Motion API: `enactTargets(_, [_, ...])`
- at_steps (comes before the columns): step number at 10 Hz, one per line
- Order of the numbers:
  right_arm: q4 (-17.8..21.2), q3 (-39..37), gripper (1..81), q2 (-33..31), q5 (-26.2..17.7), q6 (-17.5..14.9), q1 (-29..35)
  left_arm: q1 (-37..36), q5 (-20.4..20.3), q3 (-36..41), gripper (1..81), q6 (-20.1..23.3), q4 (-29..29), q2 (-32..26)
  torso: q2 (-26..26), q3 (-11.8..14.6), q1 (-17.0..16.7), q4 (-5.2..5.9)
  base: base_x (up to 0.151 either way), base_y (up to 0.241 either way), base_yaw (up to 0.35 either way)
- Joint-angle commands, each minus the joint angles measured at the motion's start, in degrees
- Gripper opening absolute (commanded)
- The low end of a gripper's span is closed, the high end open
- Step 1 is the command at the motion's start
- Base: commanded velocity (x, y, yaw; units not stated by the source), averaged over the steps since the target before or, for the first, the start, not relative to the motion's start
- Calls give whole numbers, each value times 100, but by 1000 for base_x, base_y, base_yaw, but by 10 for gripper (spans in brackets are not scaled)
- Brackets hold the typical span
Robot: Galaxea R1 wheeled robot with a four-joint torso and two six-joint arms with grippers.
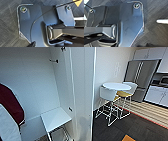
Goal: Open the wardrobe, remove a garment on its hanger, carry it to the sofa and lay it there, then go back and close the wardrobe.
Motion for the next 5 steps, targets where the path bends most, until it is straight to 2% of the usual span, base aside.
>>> enactTargets(1, [-20,-14,811,-48,-319,1,191,-229,236,5,811,-30,30,-8,0,0,5,0,0,0,248])
enactTargets(5, [-20,4,811,-39,-319,10,209,-220,236,5,811,-30,39,9,0,0,5,0,0,0,242])
